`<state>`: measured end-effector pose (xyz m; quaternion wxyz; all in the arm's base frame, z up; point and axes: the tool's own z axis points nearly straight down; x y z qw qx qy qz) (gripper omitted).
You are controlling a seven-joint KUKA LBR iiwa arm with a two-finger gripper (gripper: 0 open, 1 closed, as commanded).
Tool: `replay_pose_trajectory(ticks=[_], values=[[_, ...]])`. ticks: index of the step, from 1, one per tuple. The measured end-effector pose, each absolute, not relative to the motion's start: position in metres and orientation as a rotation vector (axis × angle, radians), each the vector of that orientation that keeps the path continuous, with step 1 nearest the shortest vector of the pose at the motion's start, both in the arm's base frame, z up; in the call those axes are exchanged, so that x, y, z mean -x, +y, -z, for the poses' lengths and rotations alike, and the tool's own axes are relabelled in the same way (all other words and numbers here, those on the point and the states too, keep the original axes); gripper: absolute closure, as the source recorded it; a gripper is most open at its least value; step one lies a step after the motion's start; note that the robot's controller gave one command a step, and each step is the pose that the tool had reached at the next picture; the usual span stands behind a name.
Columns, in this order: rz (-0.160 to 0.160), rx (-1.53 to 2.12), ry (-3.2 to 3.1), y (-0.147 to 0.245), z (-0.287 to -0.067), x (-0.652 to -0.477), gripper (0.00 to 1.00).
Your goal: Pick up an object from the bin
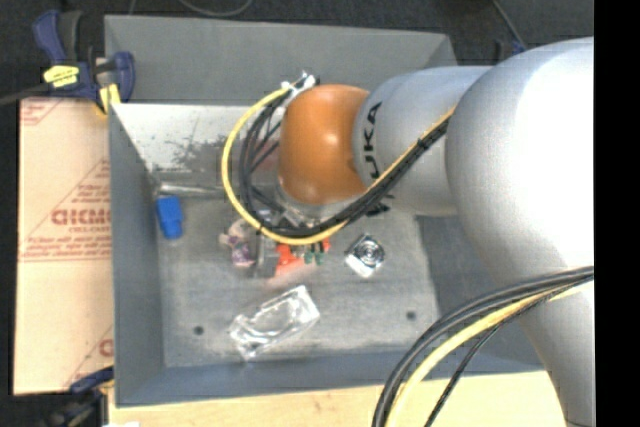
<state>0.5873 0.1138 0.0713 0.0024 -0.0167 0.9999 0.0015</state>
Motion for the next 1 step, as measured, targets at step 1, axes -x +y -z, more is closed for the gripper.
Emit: replay_pose_trajectory(ticks=[1], values=[[0.001, 0.077, 3.127, 0.1057, -0.2350, -0.6039, 1.00]])
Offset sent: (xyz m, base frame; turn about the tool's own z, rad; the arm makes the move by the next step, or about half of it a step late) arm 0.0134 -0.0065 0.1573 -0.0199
